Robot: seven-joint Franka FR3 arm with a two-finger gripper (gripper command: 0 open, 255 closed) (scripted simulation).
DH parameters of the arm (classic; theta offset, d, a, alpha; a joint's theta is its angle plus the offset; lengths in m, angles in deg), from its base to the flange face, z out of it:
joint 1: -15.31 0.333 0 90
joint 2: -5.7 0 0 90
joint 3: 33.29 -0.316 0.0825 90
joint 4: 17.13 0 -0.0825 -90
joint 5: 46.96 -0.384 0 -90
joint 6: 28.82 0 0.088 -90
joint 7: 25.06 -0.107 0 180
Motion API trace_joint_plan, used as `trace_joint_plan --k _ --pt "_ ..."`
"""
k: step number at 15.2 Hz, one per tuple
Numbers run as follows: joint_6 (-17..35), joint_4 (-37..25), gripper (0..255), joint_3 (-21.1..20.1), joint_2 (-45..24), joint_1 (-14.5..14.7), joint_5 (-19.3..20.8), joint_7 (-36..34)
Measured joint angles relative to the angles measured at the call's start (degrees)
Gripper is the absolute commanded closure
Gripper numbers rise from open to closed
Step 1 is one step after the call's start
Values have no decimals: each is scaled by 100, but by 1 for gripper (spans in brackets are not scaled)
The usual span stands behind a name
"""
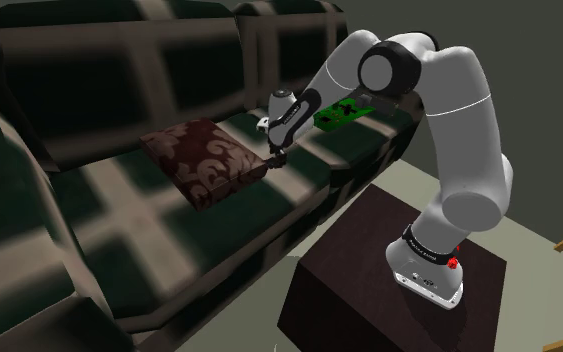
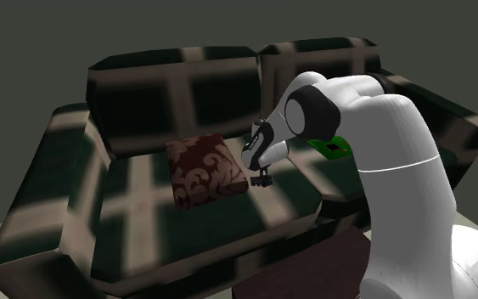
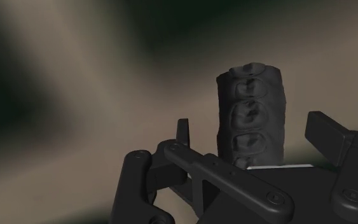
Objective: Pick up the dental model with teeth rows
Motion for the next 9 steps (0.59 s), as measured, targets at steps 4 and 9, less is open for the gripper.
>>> trace_joint_plan --k 4,9 --pt "142 -130 0 -14 -272 -25 -8 0" --pt "194 -136 255 -13 -316 -31 -8 0"
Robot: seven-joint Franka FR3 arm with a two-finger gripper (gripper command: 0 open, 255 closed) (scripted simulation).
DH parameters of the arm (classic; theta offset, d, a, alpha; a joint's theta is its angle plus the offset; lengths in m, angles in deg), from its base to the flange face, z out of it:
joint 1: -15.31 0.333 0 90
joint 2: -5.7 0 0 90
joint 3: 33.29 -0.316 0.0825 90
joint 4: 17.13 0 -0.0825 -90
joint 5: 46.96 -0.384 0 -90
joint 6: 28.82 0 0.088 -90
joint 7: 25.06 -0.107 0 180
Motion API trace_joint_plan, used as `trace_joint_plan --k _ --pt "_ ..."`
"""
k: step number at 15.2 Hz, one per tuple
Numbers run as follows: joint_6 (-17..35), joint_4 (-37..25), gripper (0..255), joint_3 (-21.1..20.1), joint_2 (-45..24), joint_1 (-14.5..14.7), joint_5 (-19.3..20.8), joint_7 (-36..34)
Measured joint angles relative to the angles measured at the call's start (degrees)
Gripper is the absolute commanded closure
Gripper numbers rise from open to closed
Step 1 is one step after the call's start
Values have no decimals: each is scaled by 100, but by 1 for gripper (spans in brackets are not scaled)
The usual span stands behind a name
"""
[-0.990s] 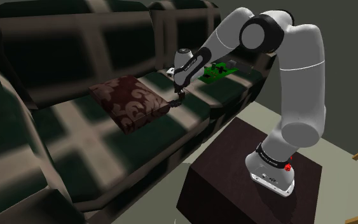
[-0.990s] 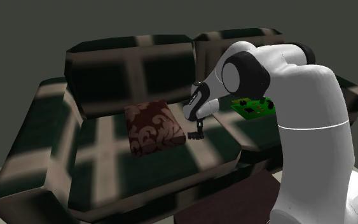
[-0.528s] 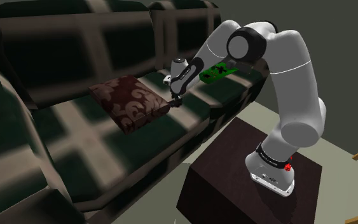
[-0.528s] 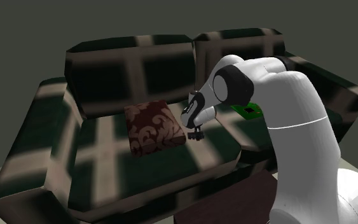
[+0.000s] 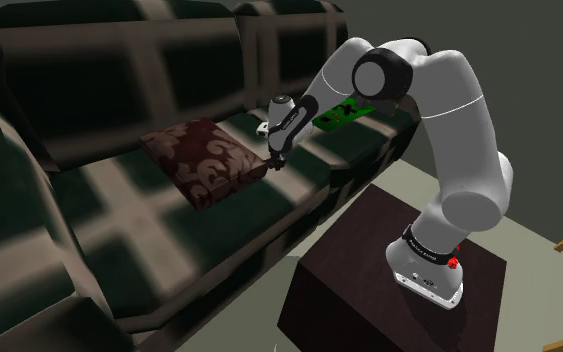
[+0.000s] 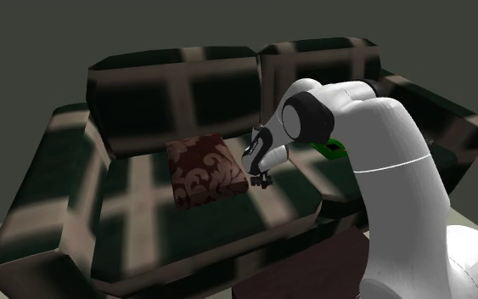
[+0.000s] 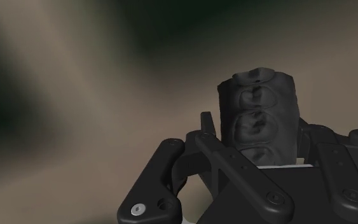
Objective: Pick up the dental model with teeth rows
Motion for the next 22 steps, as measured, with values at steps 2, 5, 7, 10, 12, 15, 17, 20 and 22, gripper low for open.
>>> trace_joint_plan --k 2,5,7,10,12,15,17,20,22 --pt "-3 -2 255 2 0 2 0 -3" --pt "-6 -6 255 0 -3 1 0 -1" --pt "-23 7 255 1 24 3 0 0" --pt "-138 74 255 6 201 20 5 5" --pt "-201 152 255 13 343 28 10 12" --pt "-328 223 255 22 542 36 18 27" --pt "-429 260 255 27 682 36 21 45" --pt "-576 287 255 33 857 40 25 64" --pt "-662 309 255 37 967 47 28 70"
